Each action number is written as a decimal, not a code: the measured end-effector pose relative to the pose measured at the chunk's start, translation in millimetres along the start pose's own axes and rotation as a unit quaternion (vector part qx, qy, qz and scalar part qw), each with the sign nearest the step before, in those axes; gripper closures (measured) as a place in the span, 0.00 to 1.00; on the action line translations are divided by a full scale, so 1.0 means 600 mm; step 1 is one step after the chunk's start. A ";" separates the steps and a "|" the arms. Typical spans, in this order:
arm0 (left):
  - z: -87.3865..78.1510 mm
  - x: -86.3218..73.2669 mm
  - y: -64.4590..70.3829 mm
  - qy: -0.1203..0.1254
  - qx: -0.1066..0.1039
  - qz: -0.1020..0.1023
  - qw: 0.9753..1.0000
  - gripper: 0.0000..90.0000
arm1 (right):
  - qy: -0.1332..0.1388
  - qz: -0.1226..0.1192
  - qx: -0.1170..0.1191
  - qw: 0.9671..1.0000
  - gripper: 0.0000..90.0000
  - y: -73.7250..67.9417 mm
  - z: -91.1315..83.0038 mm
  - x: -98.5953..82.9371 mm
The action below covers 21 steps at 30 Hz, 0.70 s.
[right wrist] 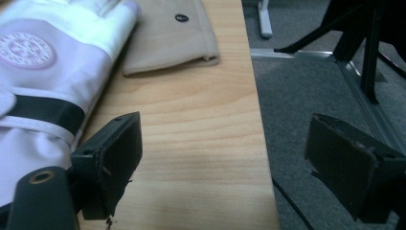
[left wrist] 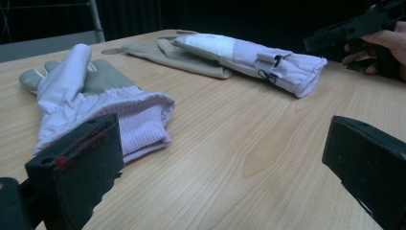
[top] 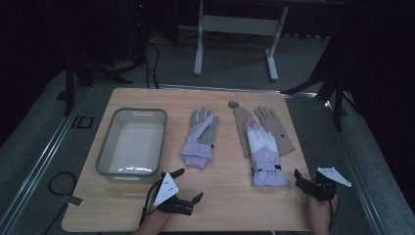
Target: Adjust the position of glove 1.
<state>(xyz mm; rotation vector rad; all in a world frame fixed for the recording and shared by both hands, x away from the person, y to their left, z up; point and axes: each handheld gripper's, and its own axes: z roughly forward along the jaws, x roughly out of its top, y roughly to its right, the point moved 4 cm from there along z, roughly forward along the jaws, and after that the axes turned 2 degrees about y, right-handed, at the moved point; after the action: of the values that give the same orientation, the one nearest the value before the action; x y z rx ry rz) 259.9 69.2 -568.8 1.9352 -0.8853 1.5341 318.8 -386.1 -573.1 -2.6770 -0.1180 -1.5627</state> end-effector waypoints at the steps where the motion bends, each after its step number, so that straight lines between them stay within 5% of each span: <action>1: 0.002 0.000 0.001 -0.002 -0.003 0.002 1.000 0.00 | -0.001 0.001 -0.002 1.000 0.14 0.000 0.000 0.000; 10: 0.002 0.001 -0.001 0.009 -0.015 -0.014 1.000 0.00 | -0.005 0.005 0.016 1.000 0.15 0.003 -0.018 0.003; 18: 0.002 0.001 -0.001 0.010 -0.015 -0.015 1.000 0.00 | 0.023 0.012 0.009 1.000 0.13 0.006 -0.053 0.048; 21: 0.002 0.001 -0.001 0.009 -0.017 -0.015 1.000 0.00 | 0.013 0.022 0.035 0.999 0.15 -0.001 -0.053 0.068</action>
<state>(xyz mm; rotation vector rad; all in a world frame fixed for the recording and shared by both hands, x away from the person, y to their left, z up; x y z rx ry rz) 261.1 68.7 -568.4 1.8994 -0.8651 1.5089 311.1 -385.9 -521.8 -2.5869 -0.1111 -1.5502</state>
